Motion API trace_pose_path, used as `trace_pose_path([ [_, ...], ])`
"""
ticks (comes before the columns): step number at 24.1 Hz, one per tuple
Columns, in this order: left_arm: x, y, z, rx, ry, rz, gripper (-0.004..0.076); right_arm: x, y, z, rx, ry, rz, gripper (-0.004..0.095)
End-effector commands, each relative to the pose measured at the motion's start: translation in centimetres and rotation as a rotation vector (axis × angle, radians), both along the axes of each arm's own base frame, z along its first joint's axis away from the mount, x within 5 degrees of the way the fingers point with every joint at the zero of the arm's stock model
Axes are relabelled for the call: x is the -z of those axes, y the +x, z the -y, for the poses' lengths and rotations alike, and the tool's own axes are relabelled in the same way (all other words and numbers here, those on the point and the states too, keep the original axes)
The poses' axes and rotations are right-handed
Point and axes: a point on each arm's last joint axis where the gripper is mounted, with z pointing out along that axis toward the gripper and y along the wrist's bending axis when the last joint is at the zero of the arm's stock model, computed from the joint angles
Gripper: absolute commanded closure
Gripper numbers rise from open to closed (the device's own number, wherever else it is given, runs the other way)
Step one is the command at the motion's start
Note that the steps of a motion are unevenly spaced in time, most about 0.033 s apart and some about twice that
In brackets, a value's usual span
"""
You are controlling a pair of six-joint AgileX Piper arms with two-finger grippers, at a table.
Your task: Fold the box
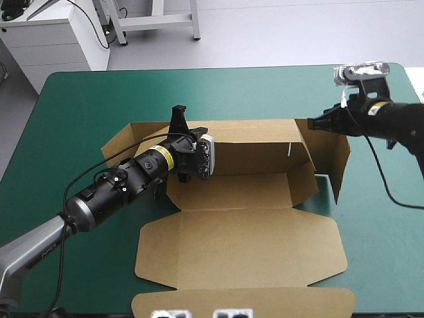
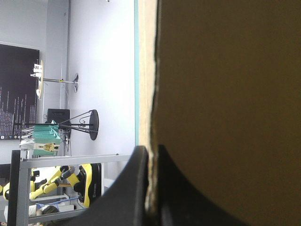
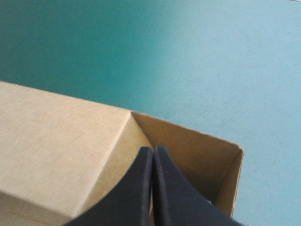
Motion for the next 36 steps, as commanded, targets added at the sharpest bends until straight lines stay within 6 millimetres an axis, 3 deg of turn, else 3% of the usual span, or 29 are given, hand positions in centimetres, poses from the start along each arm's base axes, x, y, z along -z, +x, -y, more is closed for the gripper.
trace_pose_path([
  [1, -2.2, -0.4, -0.2, 0.008, -0.071, 0.058, 0.0733, -2.0, 2.5, 0.1, 0.034, -0.016, 0.028, 0.0924],
  [10, -2.3, -0.4, -0.2, 0.01, -0.072, 0.062, 0.0733, -0.8, 8.9, -0.6, 0.039, 0.001, -0.138, 0.0924],
  [19, -2.3, -0.4, -0.2, 0.009, -0.074, 0.06, 0.0733, 3.3, 12.3, -0.9, 0.067, 0.011, -0.32, 0.0924],
  [23, -2.3, -0.4, -0.2, 0.009, -0.074, 0.06, 0.0733, 3.8, 12.5, -0.8, 0.072, -0.004, -0.333, 0.0924],
  [28, -2.2, -0.4, -0.2, 0.008, -0.073, 0.059, 0.0733, 6.0, 11.4, -0.9, 0.049, -0.008, -0.426, 0.0924],
  [36, -2.0, -0.2, -0.6, -0.013, -0.057, 0.043, 0.0732, 5.2, 8.3, -1.0, 0.0, 0.004, -0.422, 0.0926],
])
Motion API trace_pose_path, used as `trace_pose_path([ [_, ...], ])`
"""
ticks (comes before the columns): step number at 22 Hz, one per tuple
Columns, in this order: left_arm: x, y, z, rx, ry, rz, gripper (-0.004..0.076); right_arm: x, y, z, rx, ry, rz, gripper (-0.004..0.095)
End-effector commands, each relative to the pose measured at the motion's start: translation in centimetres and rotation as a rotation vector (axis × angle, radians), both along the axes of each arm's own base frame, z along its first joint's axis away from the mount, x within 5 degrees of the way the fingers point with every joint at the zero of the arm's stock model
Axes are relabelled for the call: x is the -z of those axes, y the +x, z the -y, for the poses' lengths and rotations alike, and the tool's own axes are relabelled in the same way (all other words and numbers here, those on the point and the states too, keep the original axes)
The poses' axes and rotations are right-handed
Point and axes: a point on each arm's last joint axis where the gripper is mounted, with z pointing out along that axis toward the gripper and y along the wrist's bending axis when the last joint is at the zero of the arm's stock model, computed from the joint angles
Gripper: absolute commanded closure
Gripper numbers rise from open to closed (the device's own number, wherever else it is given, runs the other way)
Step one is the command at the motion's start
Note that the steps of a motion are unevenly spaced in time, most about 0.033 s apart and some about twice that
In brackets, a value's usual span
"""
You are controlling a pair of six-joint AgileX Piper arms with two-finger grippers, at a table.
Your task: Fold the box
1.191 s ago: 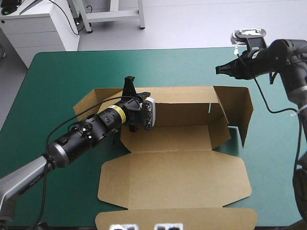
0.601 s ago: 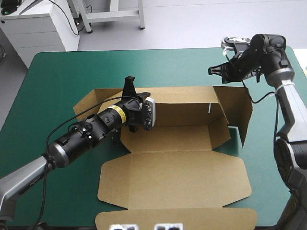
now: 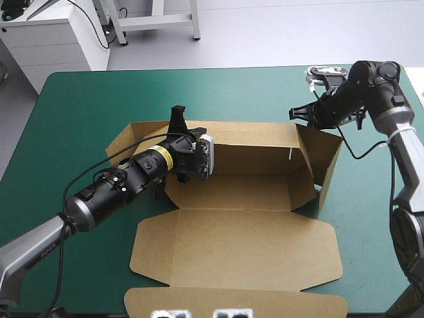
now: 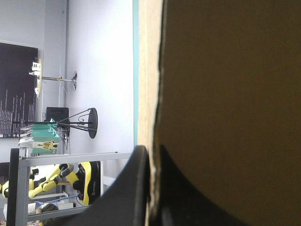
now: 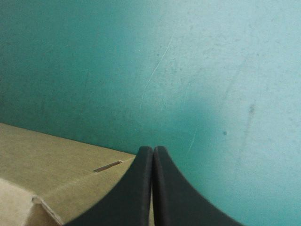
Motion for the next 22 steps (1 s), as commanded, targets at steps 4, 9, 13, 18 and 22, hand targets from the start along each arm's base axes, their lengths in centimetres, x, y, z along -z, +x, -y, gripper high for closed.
trace_pose_path([
  [4, -1.9, -0.1, -0.7, -0.021, -0.051, 0.036, 0.0732, -2.0, -3.8, -0.3, -0.07, 0.047, 0.022, 0.0926],
  [9, -1.9, -0.1, -0.7, -0.025, -0.046, 0.031, 0.0732, -1.9, -5.4, -0.9, -0.134, 0.113, 0.016, 0.0926],
  [13, -1.9, -0.1, -0.7, -0.025, -0.046, 0.031, 0.0732, -3.2, -7.0, -1.0, -0.16, 0.14, 0.059, 0.0926],
  [18, -1.9, -0.1, -0.7, -0.029, -0.057, 0.023, 0.0732, -1.4, -9.2, -1.3, -0.204, 0.188, 0.121, 0.0926],
  [22, -1.9, -0.1, -0.7, -0.03, -0.059, 0.022, 0.0732, -0.1, -11.8, -1.6, -0.187, 0.267, 0.282, 0.0925],
])
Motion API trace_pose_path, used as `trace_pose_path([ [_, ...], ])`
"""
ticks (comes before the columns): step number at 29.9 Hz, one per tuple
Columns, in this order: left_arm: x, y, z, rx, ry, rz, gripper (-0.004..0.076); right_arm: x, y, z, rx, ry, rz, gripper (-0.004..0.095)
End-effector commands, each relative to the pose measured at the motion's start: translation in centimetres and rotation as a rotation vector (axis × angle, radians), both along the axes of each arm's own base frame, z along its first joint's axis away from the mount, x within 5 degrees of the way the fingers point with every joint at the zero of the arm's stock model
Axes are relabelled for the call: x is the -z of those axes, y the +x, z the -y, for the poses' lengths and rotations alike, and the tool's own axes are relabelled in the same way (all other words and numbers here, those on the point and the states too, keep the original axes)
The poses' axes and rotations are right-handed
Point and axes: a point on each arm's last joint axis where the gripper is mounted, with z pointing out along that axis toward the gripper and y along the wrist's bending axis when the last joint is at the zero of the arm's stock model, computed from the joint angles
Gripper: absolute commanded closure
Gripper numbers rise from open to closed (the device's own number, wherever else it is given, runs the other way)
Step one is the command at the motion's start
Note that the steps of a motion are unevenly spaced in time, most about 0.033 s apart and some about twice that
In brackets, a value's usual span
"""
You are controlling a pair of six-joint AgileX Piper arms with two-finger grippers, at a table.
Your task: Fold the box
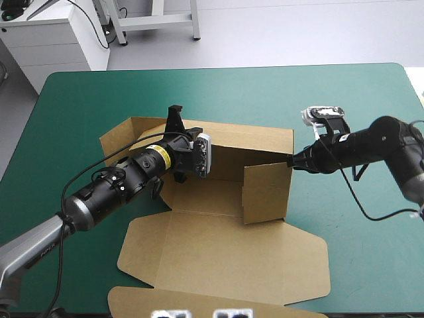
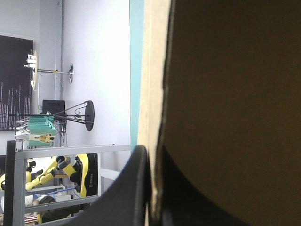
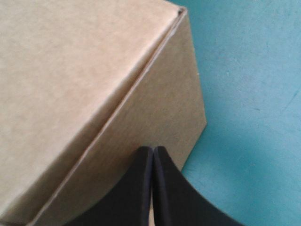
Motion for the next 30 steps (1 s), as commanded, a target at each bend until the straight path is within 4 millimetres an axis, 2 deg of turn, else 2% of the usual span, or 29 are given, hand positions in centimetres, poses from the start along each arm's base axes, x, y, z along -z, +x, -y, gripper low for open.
trace_pose_path([
  [1, -2.0, -0.3, -0.2, -0.006, -0.076, 0.038, 0.0732, -1.5, -1.8, -0.2, 0.035, 0.106, 0.165, 0.0925],
  [4, -2.0, -0.4, -0.2, -0.004, -0.076, 0.038, 0.0732, -0.6, -2.8, -0.4, 0.038, 0.152, 0.193, 0.0925],
  [9, -2.0, -0.4, -0.2, -0.004, -0.076, 0.038, 0.0732, 1.4, -2.7, -0.5, 0.086, 0.219, 0.238, 0.092],
  [16, -2.1, -0.4, -0.2, -0.002, -0.079, 0.042, 0.0732, 1.6, -2.4, -2.4, 0.05, 0.207, 0.305, 0.092],
  [25, -2.1, -0.4, -0.2, -0.003, -0.081, 0.04, 0.0732, 3.0, -1.8, -5.6, 0.0, 0.192, 0.304, 0.092],
  [30, -2.1, -0.4, -0.2, -0.007, -0.091, 0.033, 0.0732, 2.8, -2.3, -6.6, -0.027, 0.203, 0.314, 0.092],
])
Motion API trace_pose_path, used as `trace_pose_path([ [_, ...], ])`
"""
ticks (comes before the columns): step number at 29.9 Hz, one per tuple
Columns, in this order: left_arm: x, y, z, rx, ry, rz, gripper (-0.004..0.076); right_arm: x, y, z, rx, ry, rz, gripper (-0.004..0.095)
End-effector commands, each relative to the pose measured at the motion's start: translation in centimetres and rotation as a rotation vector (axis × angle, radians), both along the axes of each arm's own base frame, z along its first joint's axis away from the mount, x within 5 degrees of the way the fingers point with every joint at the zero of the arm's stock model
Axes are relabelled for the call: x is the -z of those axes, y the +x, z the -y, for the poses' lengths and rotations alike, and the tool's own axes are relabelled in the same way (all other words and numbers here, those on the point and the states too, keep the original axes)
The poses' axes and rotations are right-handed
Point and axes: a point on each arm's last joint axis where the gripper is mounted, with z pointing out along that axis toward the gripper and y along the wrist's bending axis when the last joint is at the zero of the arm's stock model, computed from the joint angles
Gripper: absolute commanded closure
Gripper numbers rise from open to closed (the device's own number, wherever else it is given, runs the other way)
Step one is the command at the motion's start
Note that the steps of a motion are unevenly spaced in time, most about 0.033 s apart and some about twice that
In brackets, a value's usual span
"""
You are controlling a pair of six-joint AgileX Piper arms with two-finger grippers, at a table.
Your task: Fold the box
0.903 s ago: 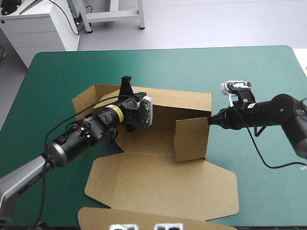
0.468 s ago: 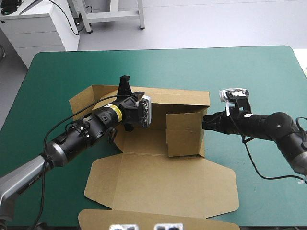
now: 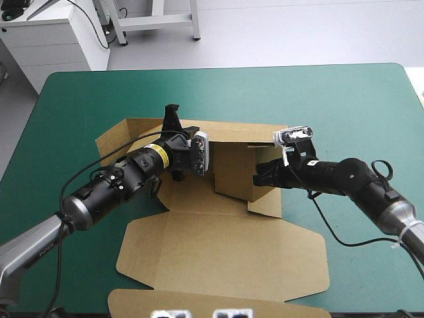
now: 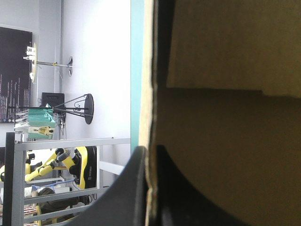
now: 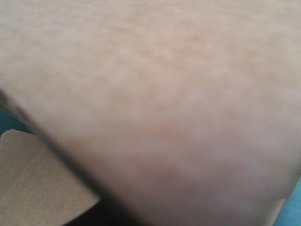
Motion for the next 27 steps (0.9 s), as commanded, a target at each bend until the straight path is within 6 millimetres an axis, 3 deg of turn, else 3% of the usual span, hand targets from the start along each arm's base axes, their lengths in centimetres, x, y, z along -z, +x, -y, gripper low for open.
trace_pose_path([
  [1, -2.1, -0.4, 0.1, 0.006, -0.094, 0.045, 0.0732, -1.9, -0.4, -0.7, -0.002, 0.053, 0.064, 0.092],
  [9, -2.1, -0.4, 0.1, 0.006, -0.091, 0.045, 0.0732, -2.3, -2.6, -4.2, -0.134, 0.052, 0.1, 0.091],
  [17, -2.1, -0.4, 0.0, 0.004, -0.089, 0.043, 0.0732, -2.6, -3.2, -6.6, -0.102, 0.033, 0.238, 0.0904],
  [27, -2.1, -0.4, 0.0, 0.004, -0.089, 0.043, 0.0732, -1.8, -2.6, -6.2, -0.045, -0.073, 0.253, 0.0903],
])
